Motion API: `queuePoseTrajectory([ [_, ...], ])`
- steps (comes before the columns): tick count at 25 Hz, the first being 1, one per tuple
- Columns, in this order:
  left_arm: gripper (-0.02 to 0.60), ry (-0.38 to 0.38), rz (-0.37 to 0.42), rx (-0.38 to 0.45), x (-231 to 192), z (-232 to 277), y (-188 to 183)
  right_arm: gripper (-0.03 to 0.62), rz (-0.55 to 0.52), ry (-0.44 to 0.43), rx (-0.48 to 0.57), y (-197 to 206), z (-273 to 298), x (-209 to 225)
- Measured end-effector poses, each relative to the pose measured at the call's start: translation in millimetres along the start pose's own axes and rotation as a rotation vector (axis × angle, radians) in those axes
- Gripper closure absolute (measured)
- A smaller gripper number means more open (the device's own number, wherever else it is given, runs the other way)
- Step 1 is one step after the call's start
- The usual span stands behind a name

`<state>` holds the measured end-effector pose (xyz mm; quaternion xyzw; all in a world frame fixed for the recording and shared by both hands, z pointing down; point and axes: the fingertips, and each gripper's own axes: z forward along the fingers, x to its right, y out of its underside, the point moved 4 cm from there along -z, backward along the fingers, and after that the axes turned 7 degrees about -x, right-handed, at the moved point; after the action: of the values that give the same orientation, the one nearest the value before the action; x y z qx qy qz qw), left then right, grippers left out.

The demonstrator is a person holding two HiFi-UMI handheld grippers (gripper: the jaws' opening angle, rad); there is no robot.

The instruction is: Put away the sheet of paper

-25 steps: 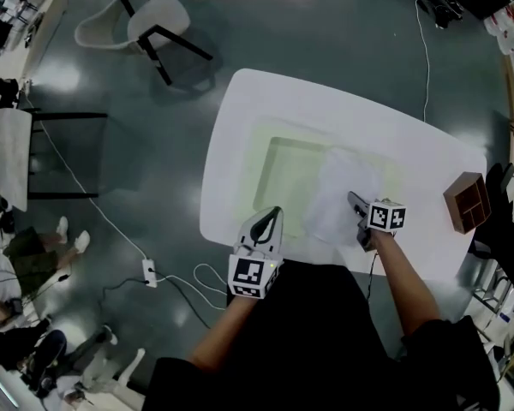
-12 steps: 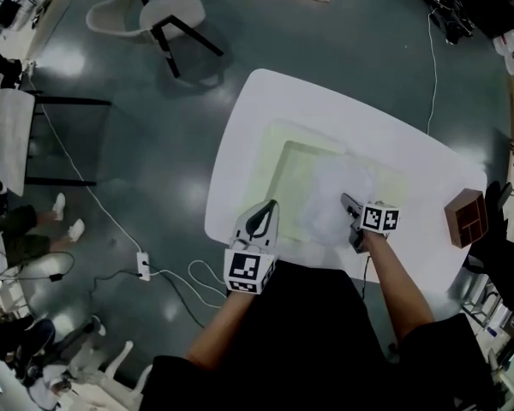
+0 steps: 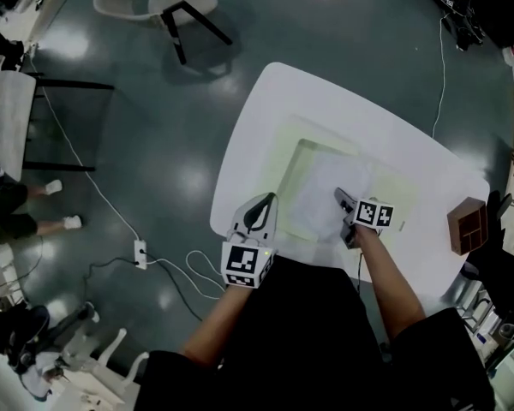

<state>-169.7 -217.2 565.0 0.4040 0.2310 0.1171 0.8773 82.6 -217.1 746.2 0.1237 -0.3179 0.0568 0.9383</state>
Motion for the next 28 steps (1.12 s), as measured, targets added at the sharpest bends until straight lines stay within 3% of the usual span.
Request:
queuePoseTrajectory([
  [15, 0.578, 0.013, -0.028, -0.02, -37.3, 0.2, 0.3, 0.594, 0.013, -0.015, -0.016, -8.8, 43.9, -39.5],
  [28, 0.578, 0.07, 0.0, -0.037, -74.0, 30.1, -9.0, 0.594, 0.015, -0.023, 0.014, -28.8, 75.7, -61.6],
])
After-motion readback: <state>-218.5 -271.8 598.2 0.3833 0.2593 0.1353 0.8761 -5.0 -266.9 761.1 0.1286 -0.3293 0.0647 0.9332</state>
